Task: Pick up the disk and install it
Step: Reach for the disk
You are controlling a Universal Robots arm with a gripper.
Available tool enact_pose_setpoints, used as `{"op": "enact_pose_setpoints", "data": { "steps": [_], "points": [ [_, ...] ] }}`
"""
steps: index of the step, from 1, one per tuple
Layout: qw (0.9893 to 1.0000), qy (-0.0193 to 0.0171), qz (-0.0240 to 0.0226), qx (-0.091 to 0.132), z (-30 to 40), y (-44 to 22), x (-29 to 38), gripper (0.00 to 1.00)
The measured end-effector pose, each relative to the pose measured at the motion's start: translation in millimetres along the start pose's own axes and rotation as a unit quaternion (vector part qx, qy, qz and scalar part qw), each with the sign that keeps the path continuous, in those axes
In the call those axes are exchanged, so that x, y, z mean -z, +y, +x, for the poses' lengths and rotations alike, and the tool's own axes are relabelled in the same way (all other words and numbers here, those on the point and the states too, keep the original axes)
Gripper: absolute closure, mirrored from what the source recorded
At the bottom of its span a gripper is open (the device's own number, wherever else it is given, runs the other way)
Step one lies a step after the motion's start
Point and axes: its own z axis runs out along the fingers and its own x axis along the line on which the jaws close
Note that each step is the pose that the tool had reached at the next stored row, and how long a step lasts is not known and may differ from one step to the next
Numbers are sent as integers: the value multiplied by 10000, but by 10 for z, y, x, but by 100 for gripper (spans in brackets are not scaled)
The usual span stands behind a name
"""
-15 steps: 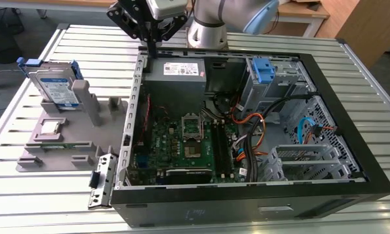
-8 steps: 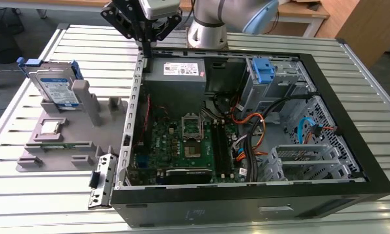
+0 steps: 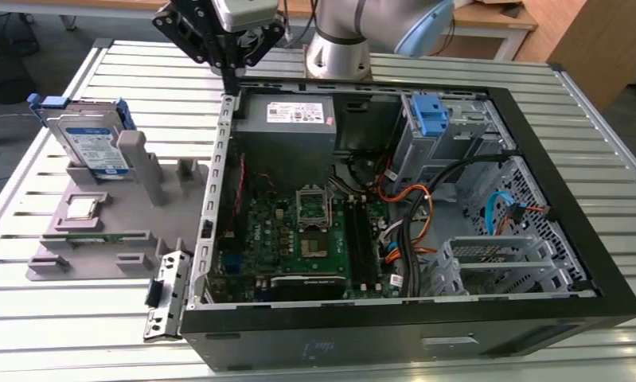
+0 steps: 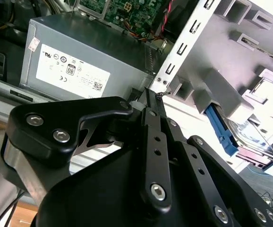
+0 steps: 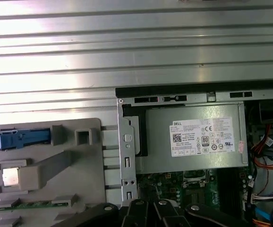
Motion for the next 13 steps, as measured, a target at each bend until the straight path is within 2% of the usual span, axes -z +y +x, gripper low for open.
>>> {"op": "enact_pose_setpoints", "data": {
  "steps": [13],
  "points": [
    [10000,1,1,0,140,-11,0,90]
  ]
}}
